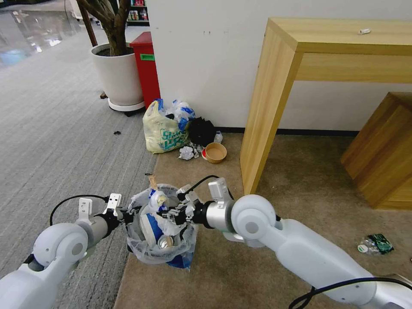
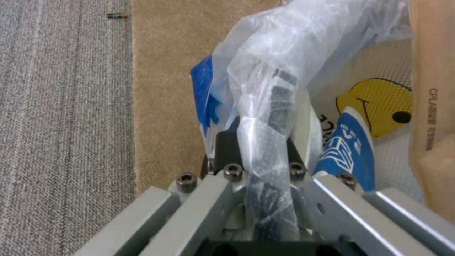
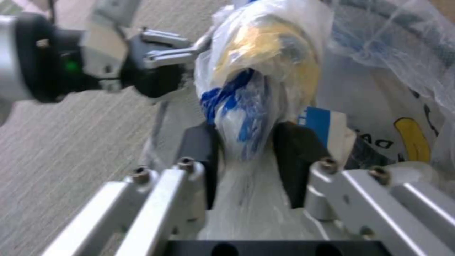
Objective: Pick up the trash bin and place the garbage on the floor into it.
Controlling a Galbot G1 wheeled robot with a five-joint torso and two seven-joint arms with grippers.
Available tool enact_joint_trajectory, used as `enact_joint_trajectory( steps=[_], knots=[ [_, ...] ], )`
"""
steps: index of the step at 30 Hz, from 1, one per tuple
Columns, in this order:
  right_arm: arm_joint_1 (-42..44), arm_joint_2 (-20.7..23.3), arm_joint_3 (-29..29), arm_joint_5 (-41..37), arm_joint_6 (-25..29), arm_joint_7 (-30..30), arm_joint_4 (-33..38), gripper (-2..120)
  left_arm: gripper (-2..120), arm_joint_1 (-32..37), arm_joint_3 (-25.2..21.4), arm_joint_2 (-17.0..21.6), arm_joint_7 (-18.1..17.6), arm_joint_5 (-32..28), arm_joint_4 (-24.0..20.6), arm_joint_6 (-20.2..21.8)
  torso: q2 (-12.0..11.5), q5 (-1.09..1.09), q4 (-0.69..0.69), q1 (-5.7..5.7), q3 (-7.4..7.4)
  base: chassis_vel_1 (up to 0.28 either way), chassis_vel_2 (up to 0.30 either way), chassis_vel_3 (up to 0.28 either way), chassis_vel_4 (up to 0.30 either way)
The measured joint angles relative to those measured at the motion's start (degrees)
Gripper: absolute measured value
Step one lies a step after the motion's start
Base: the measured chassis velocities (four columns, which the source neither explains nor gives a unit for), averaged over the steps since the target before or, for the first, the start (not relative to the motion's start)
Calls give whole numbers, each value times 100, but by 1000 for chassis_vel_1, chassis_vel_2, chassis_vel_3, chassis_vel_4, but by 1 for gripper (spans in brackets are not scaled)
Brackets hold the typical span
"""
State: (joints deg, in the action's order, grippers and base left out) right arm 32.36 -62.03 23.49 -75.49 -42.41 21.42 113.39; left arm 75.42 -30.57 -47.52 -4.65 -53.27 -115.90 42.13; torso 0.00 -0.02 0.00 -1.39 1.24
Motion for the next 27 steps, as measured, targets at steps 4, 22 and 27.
enact_joint_trajectory(
  steps=[4,22,27],
  knots=[
    [13,-76,-13,33,5,46,-113,51,0,93,-56,-18,-1,-2,-41,0,-1,0,0,0,0,0,0,0,0],
    [-14,-396,-233,49,42,195,-138,100,0,458,-379,-102,77,32,-148,0,0,0,0,0,0,0,0,0,0],
    [-7,-319,-475,-8,47,258,-10,100,0,540,-481,-132,113,62,-144,0,0,1,0,0,0,0,0,0,0]
  ],
)
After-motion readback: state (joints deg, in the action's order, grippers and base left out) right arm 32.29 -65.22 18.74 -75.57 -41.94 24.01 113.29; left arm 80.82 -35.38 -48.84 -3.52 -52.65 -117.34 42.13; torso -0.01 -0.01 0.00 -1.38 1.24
